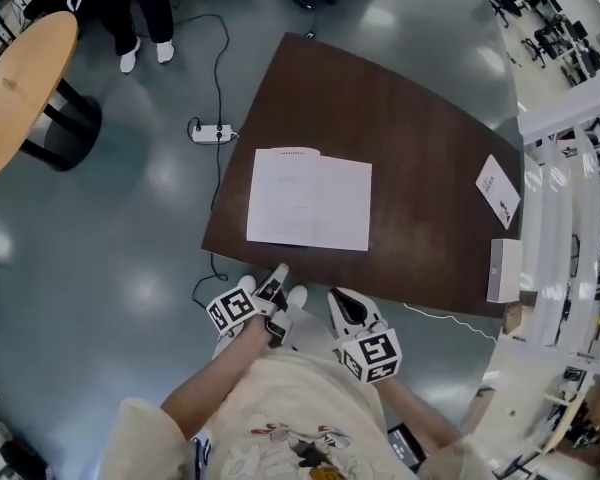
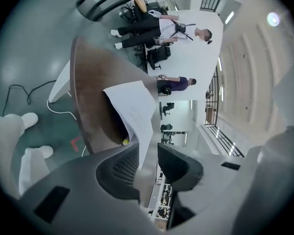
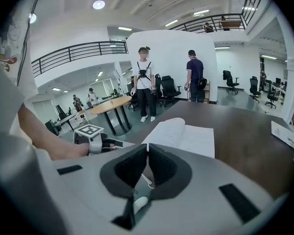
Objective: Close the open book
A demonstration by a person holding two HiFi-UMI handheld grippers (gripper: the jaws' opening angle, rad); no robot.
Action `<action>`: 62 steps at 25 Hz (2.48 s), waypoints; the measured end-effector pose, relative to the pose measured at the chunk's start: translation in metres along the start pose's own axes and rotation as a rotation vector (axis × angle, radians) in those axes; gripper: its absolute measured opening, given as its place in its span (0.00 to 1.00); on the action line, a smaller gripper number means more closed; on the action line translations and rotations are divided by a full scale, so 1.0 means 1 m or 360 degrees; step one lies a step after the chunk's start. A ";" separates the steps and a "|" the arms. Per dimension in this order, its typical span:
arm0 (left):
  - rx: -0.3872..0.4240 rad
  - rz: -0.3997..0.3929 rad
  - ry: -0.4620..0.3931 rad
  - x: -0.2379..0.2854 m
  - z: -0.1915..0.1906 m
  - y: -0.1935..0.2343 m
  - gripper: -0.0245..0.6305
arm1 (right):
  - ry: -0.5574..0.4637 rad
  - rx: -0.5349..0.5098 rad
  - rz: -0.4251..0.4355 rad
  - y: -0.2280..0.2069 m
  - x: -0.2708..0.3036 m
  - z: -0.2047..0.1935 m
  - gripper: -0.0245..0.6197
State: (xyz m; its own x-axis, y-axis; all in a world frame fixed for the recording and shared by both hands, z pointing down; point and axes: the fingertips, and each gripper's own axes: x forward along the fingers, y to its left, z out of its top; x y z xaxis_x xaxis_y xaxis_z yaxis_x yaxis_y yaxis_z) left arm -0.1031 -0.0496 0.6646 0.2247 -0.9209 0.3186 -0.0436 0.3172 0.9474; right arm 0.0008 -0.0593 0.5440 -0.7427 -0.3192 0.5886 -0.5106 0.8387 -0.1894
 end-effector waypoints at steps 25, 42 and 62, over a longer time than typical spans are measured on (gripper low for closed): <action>-0.0334 -0.0068 -0.0376 0.052 0.064 0.067 0.26 | 0.0039 0.0042 -0.0015 -0.030 -0.013 -0.006 0.04; -0.0076 -0.0024 -0.0268 0.047 0.065 0.038 0.07 | -0.0090 0.0121 -0.0037 -0.023 -0.006 0.006 0.04; 0.0823 -0.0080 0.0361 0.094 -0.011 -0.051 0.06 | -0.0261 0.0281 -0.0211 -0.047 -0.043 0.002 0.04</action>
State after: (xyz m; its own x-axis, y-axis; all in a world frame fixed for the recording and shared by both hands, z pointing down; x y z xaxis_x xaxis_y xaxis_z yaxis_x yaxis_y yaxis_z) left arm -0.0688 -0.1498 0.6455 0.4396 -0.8422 0.3122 -0.4860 0.0693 0.8712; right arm 0.0563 -0.0861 0.5258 -0.7171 -0.5006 0.4849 -0.6652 0.6992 -0.2618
